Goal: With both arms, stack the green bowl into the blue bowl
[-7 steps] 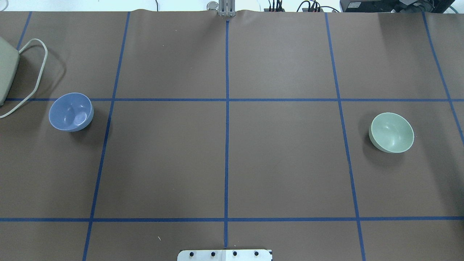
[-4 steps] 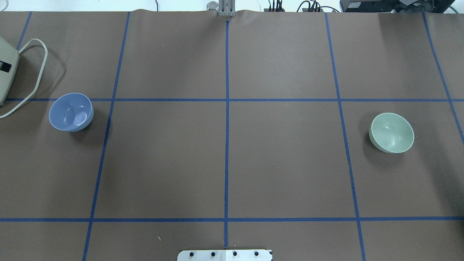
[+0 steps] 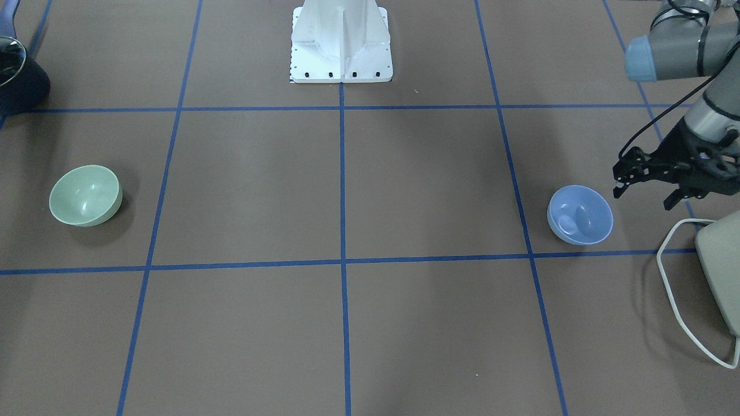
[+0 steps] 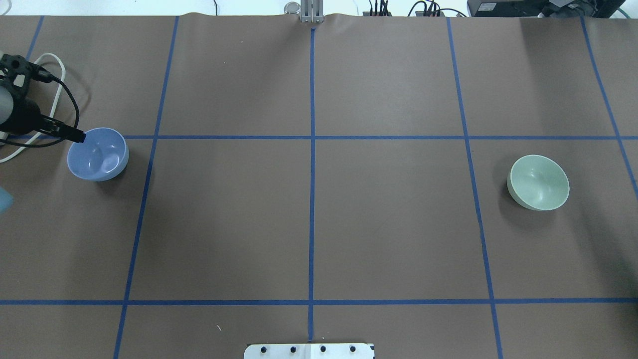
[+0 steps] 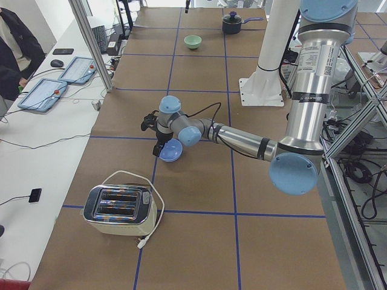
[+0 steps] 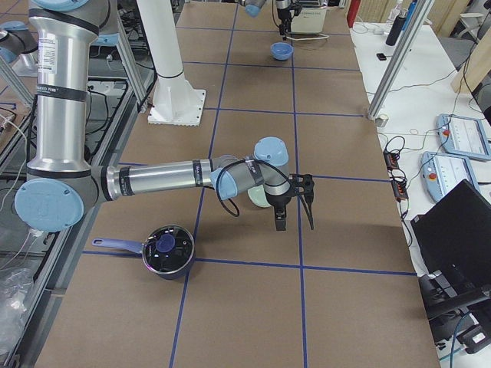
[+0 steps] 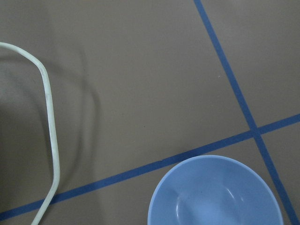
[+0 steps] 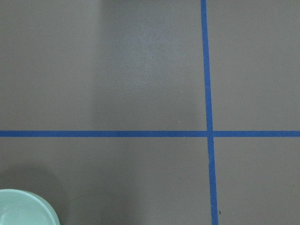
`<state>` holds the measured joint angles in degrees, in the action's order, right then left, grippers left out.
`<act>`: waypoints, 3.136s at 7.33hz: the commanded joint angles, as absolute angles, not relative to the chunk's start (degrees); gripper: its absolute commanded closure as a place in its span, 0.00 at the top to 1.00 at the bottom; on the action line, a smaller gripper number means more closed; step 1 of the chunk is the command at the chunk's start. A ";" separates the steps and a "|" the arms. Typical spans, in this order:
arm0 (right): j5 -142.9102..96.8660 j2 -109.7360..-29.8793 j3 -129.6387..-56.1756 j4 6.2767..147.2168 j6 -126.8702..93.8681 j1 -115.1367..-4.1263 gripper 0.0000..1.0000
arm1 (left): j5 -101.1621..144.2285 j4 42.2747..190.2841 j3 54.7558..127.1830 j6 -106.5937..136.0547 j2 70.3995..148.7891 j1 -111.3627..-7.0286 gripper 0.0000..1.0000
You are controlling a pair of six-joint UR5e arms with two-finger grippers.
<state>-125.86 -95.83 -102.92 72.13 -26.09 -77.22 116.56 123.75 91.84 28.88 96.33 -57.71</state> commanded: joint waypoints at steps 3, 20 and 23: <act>-125.68 -95.80 -102.92 72.07 -26.28 -76.90 1.00 | 116.37 131.57 86.39 29.44 97.03 -56.25 0.00; -126.04 -95.71 -102.74 71.98 -26.46 -76.90 1.00 | 99.84 103.54 89.82 64.42 131.40 -26.98 0.00; -126.04 -95.71 -102.74 72.07 -26.54 -76.90 1.00 | 98.88 103.62 89.82 64.34 130.69 -27.07 0.63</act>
<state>-126.03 -95.71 -102.68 72.06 -26.51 -76.90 99.49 103.61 89.77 64.41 130.84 -27.00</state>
